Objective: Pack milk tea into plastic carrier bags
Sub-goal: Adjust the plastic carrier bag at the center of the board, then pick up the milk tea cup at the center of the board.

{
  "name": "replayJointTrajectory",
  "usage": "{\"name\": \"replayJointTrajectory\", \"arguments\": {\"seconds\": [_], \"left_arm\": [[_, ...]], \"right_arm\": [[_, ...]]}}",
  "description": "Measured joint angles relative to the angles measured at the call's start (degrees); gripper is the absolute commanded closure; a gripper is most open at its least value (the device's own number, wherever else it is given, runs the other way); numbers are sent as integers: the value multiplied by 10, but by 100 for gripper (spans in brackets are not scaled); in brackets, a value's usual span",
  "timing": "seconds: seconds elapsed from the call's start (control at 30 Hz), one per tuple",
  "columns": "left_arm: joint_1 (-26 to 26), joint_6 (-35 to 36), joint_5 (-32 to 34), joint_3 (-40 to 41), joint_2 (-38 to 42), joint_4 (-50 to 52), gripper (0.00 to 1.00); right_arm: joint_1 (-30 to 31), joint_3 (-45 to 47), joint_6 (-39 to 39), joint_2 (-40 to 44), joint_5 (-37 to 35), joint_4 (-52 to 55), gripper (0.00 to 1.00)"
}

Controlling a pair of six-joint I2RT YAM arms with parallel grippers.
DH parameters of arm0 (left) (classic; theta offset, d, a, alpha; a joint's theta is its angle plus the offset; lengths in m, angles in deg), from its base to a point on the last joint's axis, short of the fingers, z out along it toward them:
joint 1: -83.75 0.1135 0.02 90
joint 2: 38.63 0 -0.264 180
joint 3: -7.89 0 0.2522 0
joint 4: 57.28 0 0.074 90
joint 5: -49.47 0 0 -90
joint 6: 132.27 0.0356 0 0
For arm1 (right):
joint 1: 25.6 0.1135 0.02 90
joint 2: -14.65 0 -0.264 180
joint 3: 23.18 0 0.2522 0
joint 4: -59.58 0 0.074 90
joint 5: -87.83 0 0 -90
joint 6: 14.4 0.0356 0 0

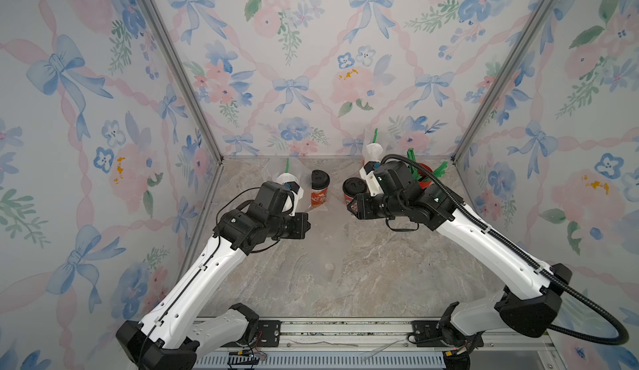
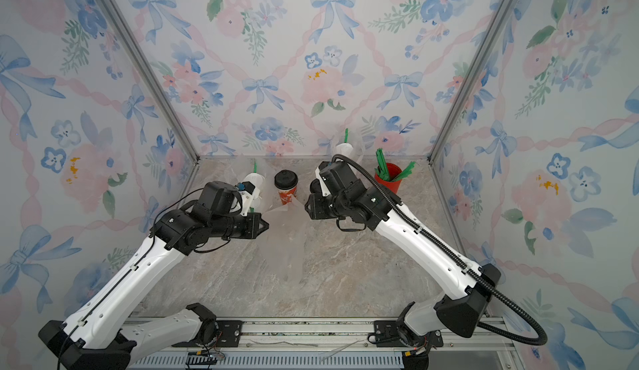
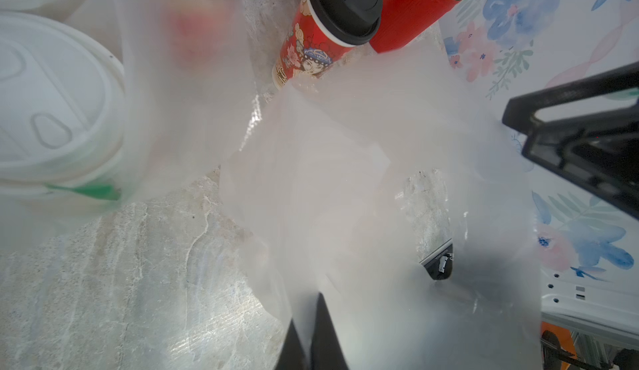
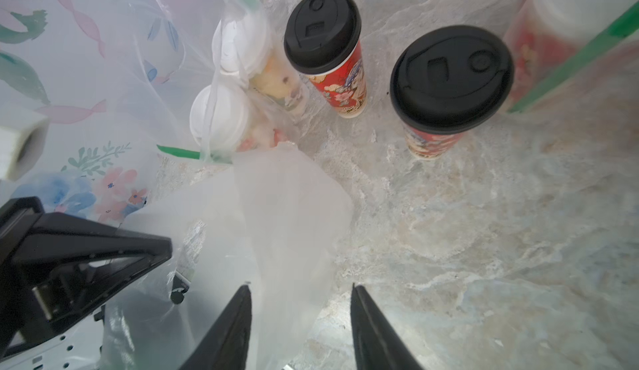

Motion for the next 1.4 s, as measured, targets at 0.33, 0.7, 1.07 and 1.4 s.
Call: {"name": "replayJointTrajectory", "arguments": {"seconds": [0.33,0.7,1.07,1.4], "left_arm": [[0,-4,4,-3,0,-3,100],[0,-9,4,-1,0,-32,100],[0,-23,5,14,1,-47,100],[6,-39,19,32,17,-51,100]], "right_arm": [[-43,-47,-69,-108,-54,-10,34],[-72,-113,-110,-210,-116,-39,21],[-85,-143,-120,-260,-140,-46,18],[-87,-151,-121,-281,-142,-48,16]]}}
